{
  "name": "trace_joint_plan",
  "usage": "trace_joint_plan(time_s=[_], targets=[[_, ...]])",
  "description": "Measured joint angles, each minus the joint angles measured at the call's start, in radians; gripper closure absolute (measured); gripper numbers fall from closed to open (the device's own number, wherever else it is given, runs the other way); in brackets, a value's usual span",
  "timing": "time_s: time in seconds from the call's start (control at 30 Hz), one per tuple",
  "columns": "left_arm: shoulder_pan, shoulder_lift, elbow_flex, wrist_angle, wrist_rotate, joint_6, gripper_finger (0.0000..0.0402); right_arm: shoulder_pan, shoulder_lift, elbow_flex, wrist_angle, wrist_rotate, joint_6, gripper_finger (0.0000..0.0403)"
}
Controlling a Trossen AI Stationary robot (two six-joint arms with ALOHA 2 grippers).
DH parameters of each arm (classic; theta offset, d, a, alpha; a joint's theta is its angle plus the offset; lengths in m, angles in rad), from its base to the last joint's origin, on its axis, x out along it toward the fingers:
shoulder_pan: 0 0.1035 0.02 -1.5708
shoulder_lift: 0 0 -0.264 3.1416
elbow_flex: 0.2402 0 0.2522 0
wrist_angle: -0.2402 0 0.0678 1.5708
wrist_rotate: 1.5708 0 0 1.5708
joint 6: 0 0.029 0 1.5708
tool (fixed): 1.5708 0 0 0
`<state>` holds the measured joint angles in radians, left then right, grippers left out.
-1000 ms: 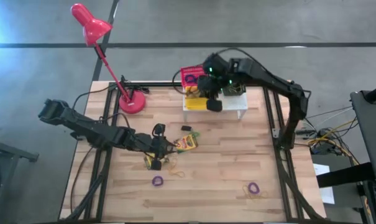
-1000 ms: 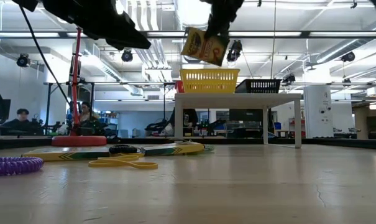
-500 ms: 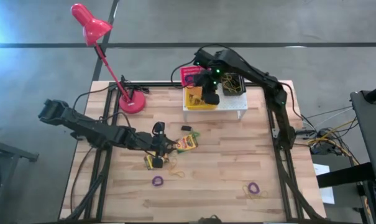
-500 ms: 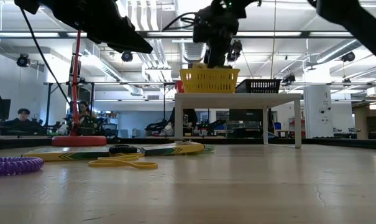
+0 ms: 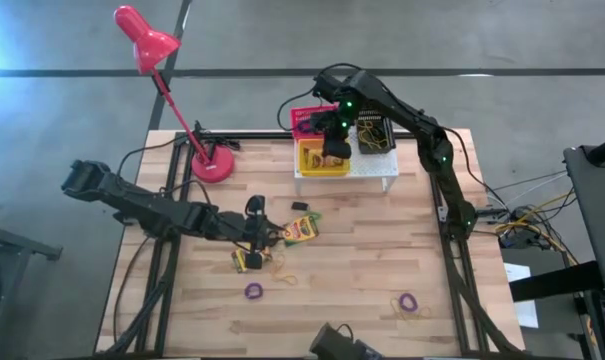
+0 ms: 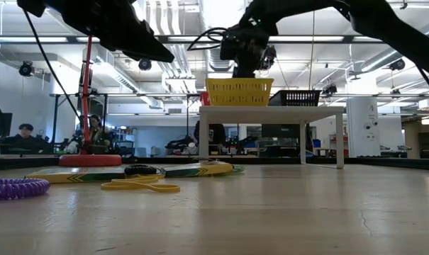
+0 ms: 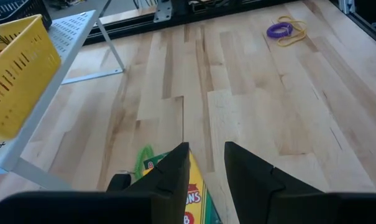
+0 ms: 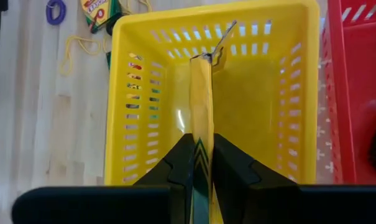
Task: Pick & Place Office Desk Supplies
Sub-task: Put the crayon box into the yellow bin on the shelf
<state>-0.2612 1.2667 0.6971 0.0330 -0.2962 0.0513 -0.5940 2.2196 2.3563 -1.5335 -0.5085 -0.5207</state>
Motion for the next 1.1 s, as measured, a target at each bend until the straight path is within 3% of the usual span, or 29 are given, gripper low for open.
trace_joint_plan(time_s=[0.13, 0.4, 0.53, 0.67, 0.97, 1.1], targets=[[0.004, 0.000, 0.000, 0.000, 0.000, 0.000, 0.0296, -0.004, -0.001, -0.002, 0.005, 0.003, -0.003, 0.0340], [0.009, 0.000, 0.000, 0.000, 0.000, 0.000, 0.0296, -0.007, -0.004, -0.003, 0.005, -0.009, 0.002, 0.0249], [0.009, 0.000, 0.000, 0.000, 0.000, 0.000, 0.0296, -0.007, -0.022, -0.003, 0.005, -0.009, 0.000, 0.0232], [0.009, 0.000, 0.000, 0.000, 0.000, 0.000, 0.0296, -0.007, -0.027, -0.003, 0.005, 0.003, -0.004, 0.0257], [0.009, 0.000, 0.000, 0.000, 0.000, -0.001, 0.0296, -0.001, -0.027, -0.002, 0.023, 0.014, -0.033, 0.0376], [0.009, 0.000, 0.000, 0.000, 0.000, -0.001, 0.0296, -0.001, -0.030, -0.002, 0.021, 0.013, -0.016, 0.0381]])
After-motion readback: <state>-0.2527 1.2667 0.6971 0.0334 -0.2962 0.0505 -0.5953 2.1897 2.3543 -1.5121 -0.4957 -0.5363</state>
